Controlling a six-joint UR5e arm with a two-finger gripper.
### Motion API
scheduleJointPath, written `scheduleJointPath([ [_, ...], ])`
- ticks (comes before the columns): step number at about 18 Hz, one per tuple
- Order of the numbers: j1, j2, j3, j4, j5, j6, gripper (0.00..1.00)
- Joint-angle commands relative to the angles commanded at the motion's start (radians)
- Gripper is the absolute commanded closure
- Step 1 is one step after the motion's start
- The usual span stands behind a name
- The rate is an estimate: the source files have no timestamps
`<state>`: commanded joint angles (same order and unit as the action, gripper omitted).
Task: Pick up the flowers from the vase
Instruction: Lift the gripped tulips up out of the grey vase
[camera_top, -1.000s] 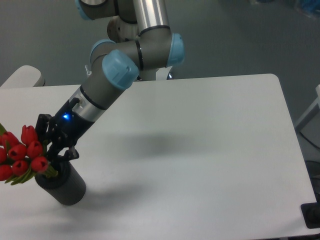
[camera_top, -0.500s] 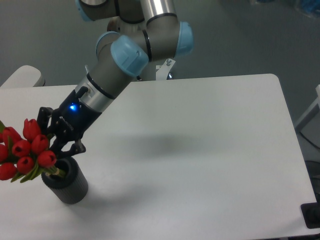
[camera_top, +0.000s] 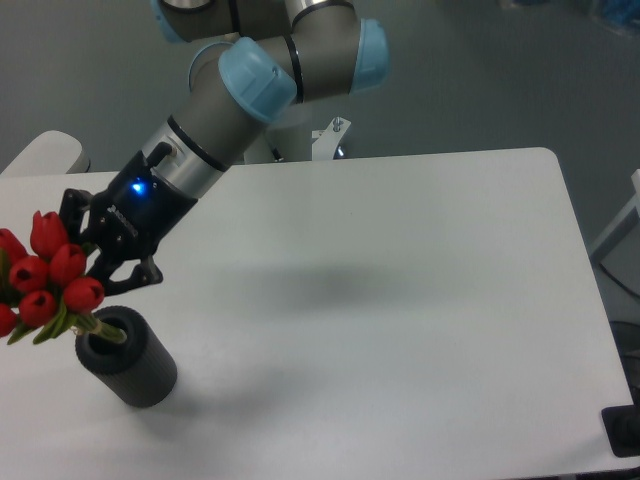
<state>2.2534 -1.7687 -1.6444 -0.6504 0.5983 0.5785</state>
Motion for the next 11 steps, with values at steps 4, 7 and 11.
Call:
scheduleJointPath([
  [4, 0.0, 0.009, 0.034, 0.0, -0.005, -0.037, 0.7],
  [7, 0.005, 0.008, 0.081, 0.0, -0.006, -0.074, 0.7],
  [11, 0.021, 0.008, 0.127, -0.002, -0.018, -0.124, 0.7],
])
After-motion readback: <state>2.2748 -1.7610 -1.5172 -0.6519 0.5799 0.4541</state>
